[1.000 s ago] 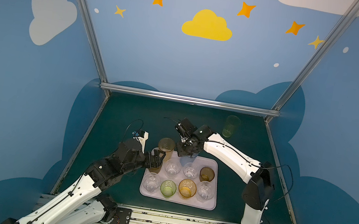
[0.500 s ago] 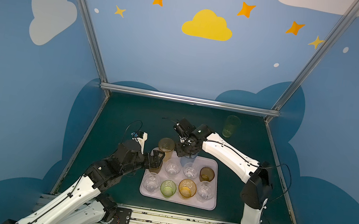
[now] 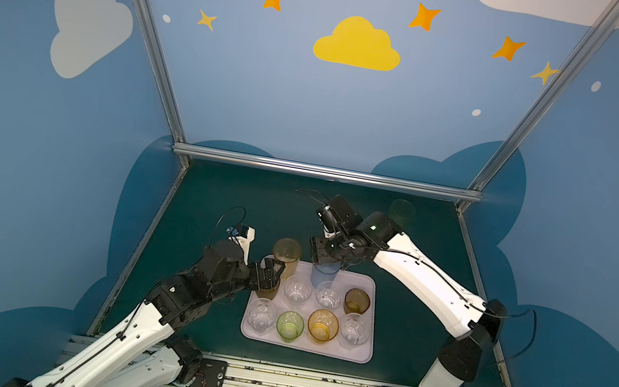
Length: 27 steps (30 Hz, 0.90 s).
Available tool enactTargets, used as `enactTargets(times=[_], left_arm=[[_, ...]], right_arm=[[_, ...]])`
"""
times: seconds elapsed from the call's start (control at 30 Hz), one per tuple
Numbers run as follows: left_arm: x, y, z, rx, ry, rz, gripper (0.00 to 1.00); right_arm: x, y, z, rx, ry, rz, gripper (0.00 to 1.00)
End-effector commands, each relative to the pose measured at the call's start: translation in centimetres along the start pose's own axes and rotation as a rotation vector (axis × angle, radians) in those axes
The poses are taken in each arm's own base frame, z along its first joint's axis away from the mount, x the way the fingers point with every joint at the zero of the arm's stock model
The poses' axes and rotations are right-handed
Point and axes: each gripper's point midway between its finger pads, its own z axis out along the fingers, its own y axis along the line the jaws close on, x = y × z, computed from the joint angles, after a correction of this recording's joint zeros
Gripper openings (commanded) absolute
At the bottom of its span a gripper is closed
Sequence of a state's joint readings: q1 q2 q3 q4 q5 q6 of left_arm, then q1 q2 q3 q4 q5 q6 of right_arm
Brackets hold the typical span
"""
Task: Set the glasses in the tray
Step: 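Lower the frosted blue glass onto the tray and open the right gripper, then move the right gripper to the green glass and close on it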
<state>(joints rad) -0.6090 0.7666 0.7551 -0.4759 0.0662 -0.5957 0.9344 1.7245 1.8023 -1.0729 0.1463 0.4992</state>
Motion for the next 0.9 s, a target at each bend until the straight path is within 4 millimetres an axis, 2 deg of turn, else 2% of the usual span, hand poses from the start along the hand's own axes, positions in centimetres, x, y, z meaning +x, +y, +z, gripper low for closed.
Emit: enactTargets(times=[0.0,0.07,0.23,0.43,0.6,0.7,0.87], left_arm=[[-1.2,-1.6,-0.2,0.045,-0.009,0.007,1.00],[-1.5,-2.4,0.1,0.072,-0.003,0.000,1.00],[-2.3,-4.1,1.5,0.117,0.016,-0.016,1.00],[-2.9,-6.4,3.3,0.203,0.044,-0.018,1.00],[-3.5,-8.3,4.4,0.288,0.048,-0.038,1.00],[-3.6,-8.4,4.9,0.287,0.053,-0.033,1.00],[-3.4,-7.9,5.4,0.261,0.053,-0.018,1.00]], right_arm=[[0.2,-1.7,-1.6,0.031,-0.044,0.026,0.79],[0.2,-3.0,-2.1,0.054,-0.070,0.050,0.85],[-0.3,-7.8,-3.1,0.101,-0.135,0.136,0.86],[-3.3,-15.7,-3.2,0.124,-0.254,0.326,0.86],[-6.4,-22.0,-1.2,0.126,-0.291,0.501,0.86],[-7.6,-26.2,0.3,0.189,-0.278,0.580,0.84],[-8.9,-31.2,2.6,0.240,-0.249,0.660,0.82]])
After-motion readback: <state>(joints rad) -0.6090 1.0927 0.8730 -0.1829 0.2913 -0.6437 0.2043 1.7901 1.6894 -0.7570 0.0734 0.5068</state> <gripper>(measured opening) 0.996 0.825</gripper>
